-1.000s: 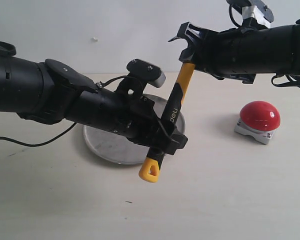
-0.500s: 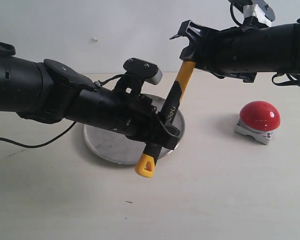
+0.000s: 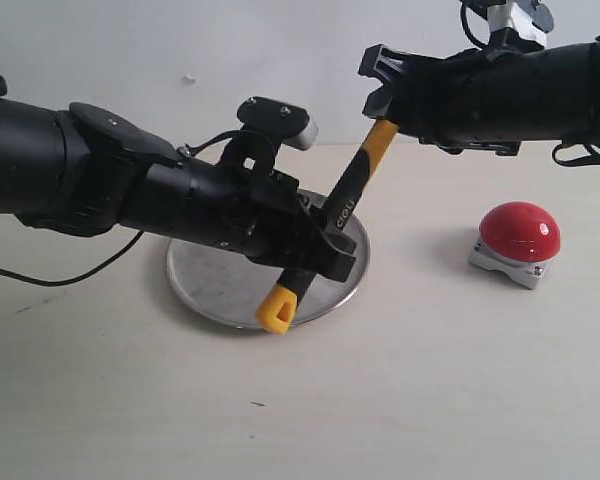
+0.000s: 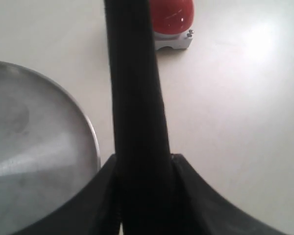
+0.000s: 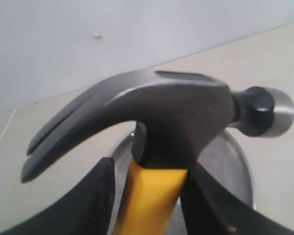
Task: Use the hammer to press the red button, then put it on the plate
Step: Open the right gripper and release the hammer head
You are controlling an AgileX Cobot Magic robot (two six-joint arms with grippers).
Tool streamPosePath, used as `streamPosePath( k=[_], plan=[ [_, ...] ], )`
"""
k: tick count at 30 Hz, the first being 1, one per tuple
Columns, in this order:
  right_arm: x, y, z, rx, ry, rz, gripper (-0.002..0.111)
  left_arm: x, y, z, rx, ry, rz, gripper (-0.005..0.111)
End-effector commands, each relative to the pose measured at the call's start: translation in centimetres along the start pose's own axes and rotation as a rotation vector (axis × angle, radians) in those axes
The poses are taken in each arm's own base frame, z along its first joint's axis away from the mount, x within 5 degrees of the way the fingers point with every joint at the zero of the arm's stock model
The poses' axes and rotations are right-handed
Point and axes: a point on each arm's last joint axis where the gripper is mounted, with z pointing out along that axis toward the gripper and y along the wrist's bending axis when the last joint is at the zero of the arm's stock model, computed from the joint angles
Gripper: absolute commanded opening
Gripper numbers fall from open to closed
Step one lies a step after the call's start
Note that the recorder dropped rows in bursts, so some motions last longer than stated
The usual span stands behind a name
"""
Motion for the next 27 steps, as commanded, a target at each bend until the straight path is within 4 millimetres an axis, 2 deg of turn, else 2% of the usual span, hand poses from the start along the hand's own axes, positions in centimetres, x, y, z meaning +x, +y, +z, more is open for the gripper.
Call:
streamPosePath(
  k=[1,15,21,27],
  plan=[
    [0.10,0.90,-0.31,-0.067,0.030,-0.049,0.045,-1.38,-0.80,-1.39,0.022,-0.048,0.036,0.000],
    [0.44,1.00,-0.40,-0.077,0.069,-0.054,0.046,-1.53,-0.81,-1.55,0.017,-0.056,0.022,0.000],
    [0.55,1.09,-0.53,-0.081,0.085,-0.044,0.071,-1.54,-0.70,-1.57,0.011,-0.058,0.021,0.000],
    [0.40,1.46,-1.16,-0.090,0.091,-0.023,0.070,-1.58,-0.72,-1.63,0.011,-0.060,0.022,0.000]
  ],
)
